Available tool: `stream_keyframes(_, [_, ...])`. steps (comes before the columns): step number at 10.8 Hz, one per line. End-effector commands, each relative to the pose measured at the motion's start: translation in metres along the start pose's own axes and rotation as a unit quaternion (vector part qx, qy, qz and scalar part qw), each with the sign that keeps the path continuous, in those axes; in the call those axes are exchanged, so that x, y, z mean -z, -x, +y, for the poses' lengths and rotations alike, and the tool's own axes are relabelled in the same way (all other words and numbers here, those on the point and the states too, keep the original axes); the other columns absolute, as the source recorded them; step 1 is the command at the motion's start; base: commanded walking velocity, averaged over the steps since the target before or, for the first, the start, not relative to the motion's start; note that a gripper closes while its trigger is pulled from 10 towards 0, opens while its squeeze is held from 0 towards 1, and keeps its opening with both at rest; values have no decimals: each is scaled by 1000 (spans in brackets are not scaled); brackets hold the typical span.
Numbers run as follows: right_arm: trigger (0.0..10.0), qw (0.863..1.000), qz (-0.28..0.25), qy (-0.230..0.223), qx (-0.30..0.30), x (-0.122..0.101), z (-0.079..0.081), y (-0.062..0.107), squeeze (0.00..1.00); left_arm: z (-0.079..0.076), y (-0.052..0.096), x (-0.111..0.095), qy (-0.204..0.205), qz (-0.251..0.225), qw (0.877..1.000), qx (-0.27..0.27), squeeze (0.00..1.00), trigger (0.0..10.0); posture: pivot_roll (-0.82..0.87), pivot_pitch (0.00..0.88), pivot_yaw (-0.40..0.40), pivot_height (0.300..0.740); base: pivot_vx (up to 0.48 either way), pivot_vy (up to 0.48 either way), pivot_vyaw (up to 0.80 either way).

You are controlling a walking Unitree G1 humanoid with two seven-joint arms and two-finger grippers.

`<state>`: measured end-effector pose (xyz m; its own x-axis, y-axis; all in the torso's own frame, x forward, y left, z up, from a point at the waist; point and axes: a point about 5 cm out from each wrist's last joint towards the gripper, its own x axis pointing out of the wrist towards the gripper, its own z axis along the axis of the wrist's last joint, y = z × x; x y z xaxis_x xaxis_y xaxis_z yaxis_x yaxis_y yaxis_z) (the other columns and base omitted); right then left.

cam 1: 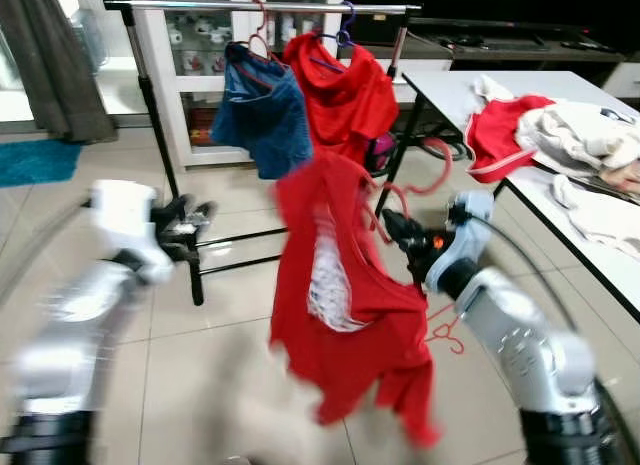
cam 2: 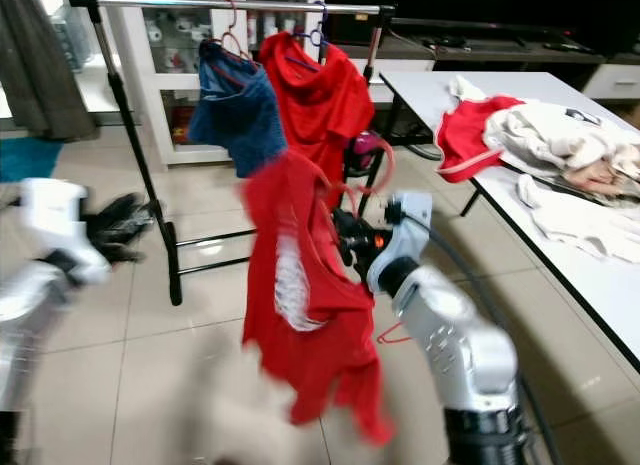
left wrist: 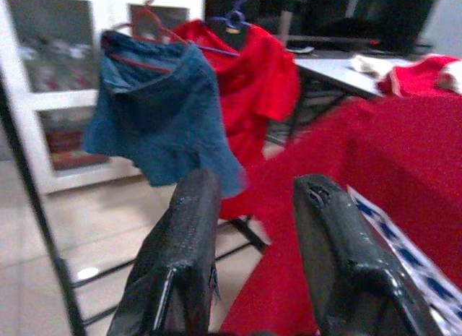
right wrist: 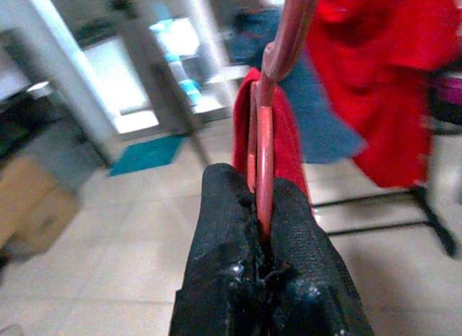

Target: Hang hanger

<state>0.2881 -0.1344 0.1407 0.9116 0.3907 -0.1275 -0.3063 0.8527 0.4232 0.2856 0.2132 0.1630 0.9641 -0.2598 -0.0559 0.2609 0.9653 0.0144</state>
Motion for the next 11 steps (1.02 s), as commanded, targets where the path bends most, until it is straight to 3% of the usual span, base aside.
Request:
stream_keyframes(1, [10000, 999, -26, -7, 46, -4, -11, 3, 0, -8, 0, -1, -17, -2, 1000, -14, 0, 10000, -87, 0, -44, 740, 0, 0, 0])
stream_keyframes(3, [10000, 998, -13, 24, 50, 2, -2, -7, 0, -24, 1, -2, -42, 9, 999, -12, 0, 10000, -72, 0, -53, 740, 317, 0, 800])
stream_keyframes(5, [10000, 998, -15, 31, 49, 1, 4, -15, 0, -26, -4, -6, -41, 4, 999, -16, 0, 10000, -74, 0, -48, 740, 369, 0, 616])
stream_keyframes(7, [10000, 998, -11, 34, 43, 3, 3, -17, 0, -32, -1, -6, -47, 11, 999, -11, 0, 10000, -48, 0, -63, 740, 379, 0, 0])
stream_keyframes(11, [10000, 996, -16, 87, 13, 4, 10, -18, 0, -31, 4, -5, -41, 17, 999, -19, 0, 10000, -58, 0, -63, 740, 390, 0, 0])
